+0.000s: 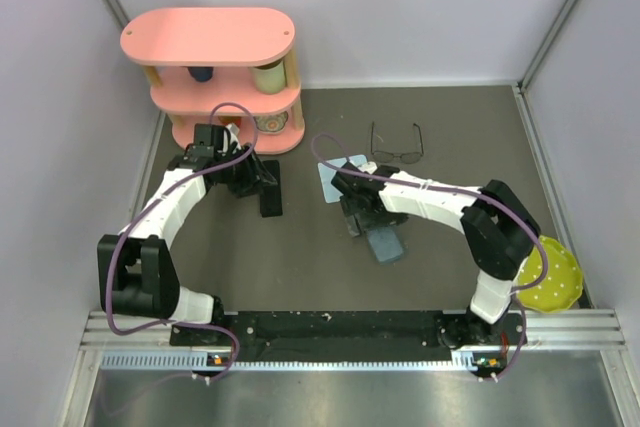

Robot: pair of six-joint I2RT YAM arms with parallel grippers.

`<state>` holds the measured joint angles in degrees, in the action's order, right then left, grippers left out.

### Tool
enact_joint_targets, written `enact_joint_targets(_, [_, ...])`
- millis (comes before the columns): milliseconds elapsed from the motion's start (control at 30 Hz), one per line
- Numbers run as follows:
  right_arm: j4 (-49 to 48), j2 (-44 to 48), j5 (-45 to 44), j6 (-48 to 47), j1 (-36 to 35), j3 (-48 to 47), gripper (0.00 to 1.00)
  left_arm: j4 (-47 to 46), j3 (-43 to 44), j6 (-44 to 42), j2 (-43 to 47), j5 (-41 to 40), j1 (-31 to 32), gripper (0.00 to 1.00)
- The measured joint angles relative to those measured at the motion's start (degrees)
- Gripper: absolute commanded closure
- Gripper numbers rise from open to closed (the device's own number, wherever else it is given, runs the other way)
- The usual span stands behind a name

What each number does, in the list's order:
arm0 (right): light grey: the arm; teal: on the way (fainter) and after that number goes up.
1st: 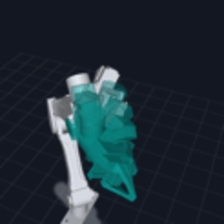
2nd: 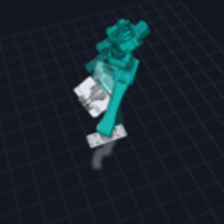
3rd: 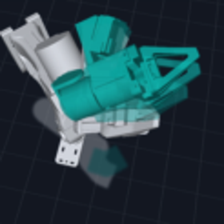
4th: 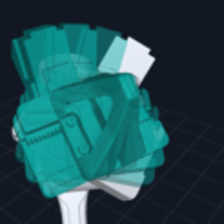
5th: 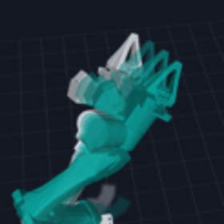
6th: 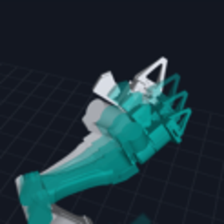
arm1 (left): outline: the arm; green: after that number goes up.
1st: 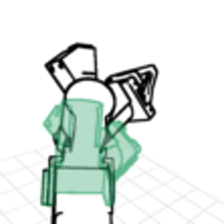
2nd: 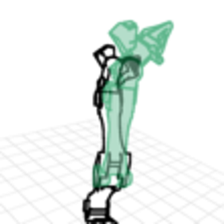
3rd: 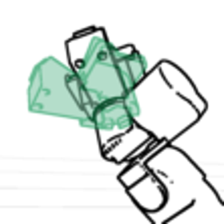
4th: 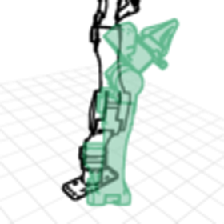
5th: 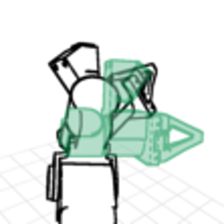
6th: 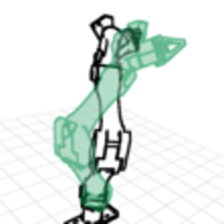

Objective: Organize the sunglasses
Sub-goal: Move the sunglasses case to the corner of the board, then pick up the sunglasses case from the center of the board.

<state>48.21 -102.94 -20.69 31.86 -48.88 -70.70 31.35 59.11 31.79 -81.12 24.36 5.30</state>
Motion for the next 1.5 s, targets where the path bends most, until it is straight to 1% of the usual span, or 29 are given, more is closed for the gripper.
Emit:
enact_joint_targets(167, [0.4,3.7,1.7,-1.2,0.0,-0.1,0.01,0.1,-0.4,-0.3,0.0,0.0,0.0,0.47])
enact_joint_targets(300, [0.2,5.4,2.5,-3.9,0.0,-0.3,0.01,-0.1,-1.2,-0.3,0.0,0.1,0.0,0.46])
enact_joint_targets(500, [-1.9,3.4,4.7,-7.8,0.4,-0.3,0.01,-0.6,-3.4,-0.2,0.2,0.5,0.0,0.45])
enact_joint_targets(633, [-4.7,0.0,7.0,-7.9,1.6,-0.3,0.01,-1.2,-4.9,-0.2,0.6,1.0,0.0,0.42])
enact_joint_targets(667, [-5.5,-0.7,7.8,-7.9,2.1,-0.3,0.03,-1.3,-5.2,-0.2,0.7,1.3,0.0,0.41])
enact_joint_targets(700, [-6.2,-1.4,8.4,-7.8,2.5,-0.3,0.05,-1.3,-5.5,-0.2,0.8,1.5,0.0,0.41])
enact_joint_targets(800, [-7.7,-3.0,10.0,-7.9,3.5,-0.2,0.24,-1.6,-6.5,0.0,1.6,2.3,0.1,0.4])
enact_joint_targets(833, [-8.0,-3.4,10.3,-8.0,3.7,-0.2,0.4,-1.8,-6.8,0.0,2.0,2.8,0.1,0.4])
enact_joint_targets(900, [-8.3,-3.4,10.9,-8.3,3.9,-0.2,0.54,-2.4,-7.7,0.0,2.9,3.8,0.1,0.39])
enact_joint_targets(933, [-8.6,-3.3,11.3,-8.2,4.0,-0.2,0.68,-3.0,-8.2,0.0,3.4,4.6,0.2,0.39])
enact_joint_targets(967, [-8.9,-3.3,11.4,-8.1,4.1,-0.2,0.74,-3.6,-8.8,0.0,3.8,5.3,0.2,0.39])
enact_joint_targets(1033, [-9.3,-3.0,11.8,-8.0,4.1,-0.1,0.83,-5.0,-10.1,0.2,4.6,6.7,0.4,0.39])
enact_joint_targets(1133, [-9.6,-1.5,12.4,-7.6,4.1,0.1,0.87,-7.2,-12.1,0.5,6.0,9.0,0.5,0.37])
enact_joint_targets(1300, [-9.5,3.7,14.4,-6.1,4.5,-0.8,0.88,-11.3,-13.2,0.8,8.5,14.4,0.8,0.32])
enact_joint_targets(1333, [-9.5,4.9,15.1,-5.7,4.7,-1.7,0.88,-12.6,-13.2,0.8,9.0,16.2,1.1,0.27])
enact_joint_targets(1400, [-9.9,7.4,17.0,-4.8,5.4,-3.8,0.88,-15.7,-13.2,0.7,10.1,19.5,2.0,0.23])
enact_joint_targets(1500, [-11.1,11.0,21.0,-3.6,6.9,-7.9,0.88,-20.2,-13.2,0.5,12.8,23.9,5.6,0.2])
